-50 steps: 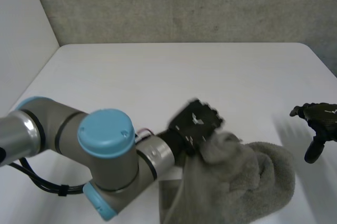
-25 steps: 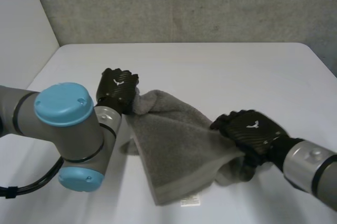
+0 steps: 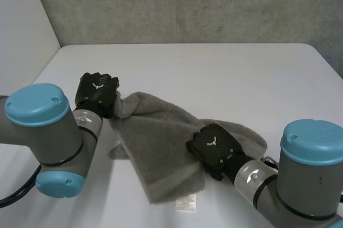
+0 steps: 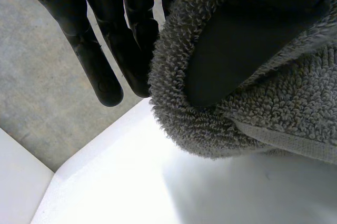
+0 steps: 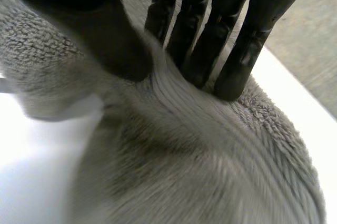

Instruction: Fold the towel.

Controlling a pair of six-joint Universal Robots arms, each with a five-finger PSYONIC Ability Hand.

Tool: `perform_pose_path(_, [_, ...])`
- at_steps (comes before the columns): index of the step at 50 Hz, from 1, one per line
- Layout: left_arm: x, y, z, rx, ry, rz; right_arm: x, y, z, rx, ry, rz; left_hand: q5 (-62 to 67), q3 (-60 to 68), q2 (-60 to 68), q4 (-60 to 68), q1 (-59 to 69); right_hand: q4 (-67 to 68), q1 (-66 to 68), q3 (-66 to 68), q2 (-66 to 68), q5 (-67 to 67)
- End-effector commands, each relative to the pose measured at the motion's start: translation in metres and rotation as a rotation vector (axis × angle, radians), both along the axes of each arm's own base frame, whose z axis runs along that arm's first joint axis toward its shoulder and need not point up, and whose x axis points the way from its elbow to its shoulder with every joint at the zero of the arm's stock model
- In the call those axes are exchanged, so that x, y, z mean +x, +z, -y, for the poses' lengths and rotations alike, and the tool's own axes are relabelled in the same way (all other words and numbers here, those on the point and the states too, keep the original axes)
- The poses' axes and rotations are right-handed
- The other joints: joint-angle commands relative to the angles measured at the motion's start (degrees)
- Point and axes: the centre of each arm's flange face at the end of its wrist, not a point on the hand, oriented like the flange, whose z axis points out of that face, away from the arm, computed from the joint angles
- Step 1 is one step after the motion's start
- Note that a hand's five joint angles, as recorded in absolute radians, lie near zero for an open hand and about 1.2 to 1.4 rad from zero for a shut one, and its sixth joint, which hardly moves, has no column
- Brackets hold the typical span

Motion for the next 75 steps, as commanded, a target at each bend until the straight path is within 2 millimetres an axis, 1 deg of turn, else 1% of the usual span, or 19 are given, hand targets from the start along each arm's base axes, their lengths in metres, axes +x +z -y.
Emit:
perform_pose_path(1, [0.004,0.009,-0.011,0.001,-0.001,-0.004,0.007,0.03,0.04,-0.163,-0.108,0.071,11.6,10.4,10.3,10.3,12.8,10.2,9.5,10.8,9.1,9.2])
perform_pose_path(2, [0.003,0.01,-0.016,0.005,-0.012,-0.003,0.007,0.03,0.041,-0.163,-0.108,0.071,11.6,10.4,10.3,10.3,12.8,10.2,9.5,10.8,9.1,9.2])
perform_pose_path(4, [0.002,0.011,-0.02,0.009,-0.016,-0.001,-0.001,0.062,0.076,-0.249,-0.179,0.119,11.6,10.4,10.3,10.3,12.8,10.2,9.5,10.8,9.1,9.2])
perform_pose_path(5, [0.0,0.013,-0.026,0.012,-0.03,-0.005,-0.001,0.062,0.076,-0.249,-0.18,0.12,11.6,10.4,10.3,10.3,12.8,10.2,9.5,10.8,9.1,9.2])
perform_pose_path(7, [-0.006,0.017,-0.035,0.016,-0.055,-0.021,-0.013,0.091,0.104,-0.297,-0.221,0.141,11.6,10.4,10.3,10.3,12.8,10.2,9.5,10.8,9.1,9.2])
perform_pose_path(11, [-0.019,0.022,-0.055,0.034,-0.115,-0.061,-0.013,0.11,0.12,-0.295,-0.182,0.152,11.6,10.4,10.3,10.3,12.8,10.2,9.5,10.8,9.1,9.2])
perform_pose_path(18, [-0.041,0.012,-0.09,0.139,-0.211,-0.124,-0.007,0.11,0.14,-0.199,-0.088,0.126,11.6,10.4,10.3,10.3,12.8,10.2,9.5,10.8,9.1,9.2])
perform_pose_path(24, [-0.058,-0.003,-0.11,0.201,-0.272,-0.139,-0.013,0.088,0.164,-0.118,-0.123,0.068,11.6,10.4,10.3,10.3,12.8,10.2,9.5,10.8,9.1,9.2])
perform_pose_path(26, [-0.059,-0.005,-0.11,0.204,-0.271,-0.138,-0.025,0.078,0.171,-0.086,-0.185,0.014,3.0,1.7,1.7,1.7,4.2,-32.7,-33.4,-32.1,-33.8,-33.7])
perform_pose_path(27, [-0.06,-0.005,-0.109,0.204,-0.273,-0.138,-0.025,0.078,0.171,-0.086,-0.185,0.013,-8.6,-9.8,-9.9,-9.9,-7.4,-33.0,-33.7,-32.3,-34.0,-33.9])
perform_pose_path(28, [-0.06,-0.005,-0.109,0.204,-0.273,-0.138,-0.029,0.078,0.172,-0.082,-0.225,0.001,-8.7,-9.9,-10.0,-10.0,-7.5,-46.0,-46.7,-45.3,-47.0,-46.9])
perform_pose_path(29, [-0.061,-0.004,-0.109,0.201,-0.276,-0.141,-0.029,0.078,0.172,-0.082,-0.225,0.001,-24.0,-25.3,-25.4,-25.4,-22.8,-46.1,-46.8,-45.5,-47.2,-47.1])
perform_pose_path(36, [-0.056,0.005,-0.095,0.178,-0.241,-0.158,-0.04,0.095,0.144,-0.086,-0.311,0.021,-38.1,-39.4,-39.5,-39.5,-36.9,-50.3,-51.0,-49.7,-51.4,-51.3])
perform_pose_path(40, [-0.039,0.016,-0.072,0.153,-0.166,-0.175,-0.048,0.096,0.127,-0.068,-0.331,0.036,-45.5,-46.8,-46.9,-46.9,-44.3,-49.7,-50.4,-49.0,-50.7,-50.6])
perform_pose_path(42, [-0.035,0.021,-0.067,0.141,-0.151,-0.182,-0.053,0.09,0.103,-0.022,-0.329,0.044,-47.2,-48.5,-48.5,-48.5,-46.0,-46.5,-47.2,-45.8,-47.5,-47.4])
perform_pose_path(48, [-0.024,0.029,-0.049,0.114,-0.111,-0.191,-0.058,0.077,0.073,0.027,-0.331,0.061,-53.3,-54.5,-54.6,-54.6,-52.1,-41.6,-42.3,-40.9,-42.6,-42.5])
perform_pose_path(53, [-0.019,0.028,-0.038,0.118,-0.108,-0.191,-0.048,0.047,0.038,0.07,-0.267,0.054,-53.3,-54.5,-54.6,-54.6,-52.1,-41.9,-42.6,-41.3,-43.0,-42.9])
perform_pose_path(63, [-0.017,0.004,-0.021,0.184,-0.23,-0.14,-0.033,0.013,0.013,0.058,-0.215,0.137,-52.9,-54.2,-54.3,-54.3,-51.7,-48.1,-48.8,-47.5,-49.2,-49.1])
perform_pose_path(75, [-0.009,-0.018,0.004,0.247,-0.319,-0.153,-0.024,-0.015,0.022,0.037,-0.23,0.111,-52.3,-53.5,-53.6,-53.6,-51.1,-49.3,-50.0,-48.7,-50.4,-50.3])
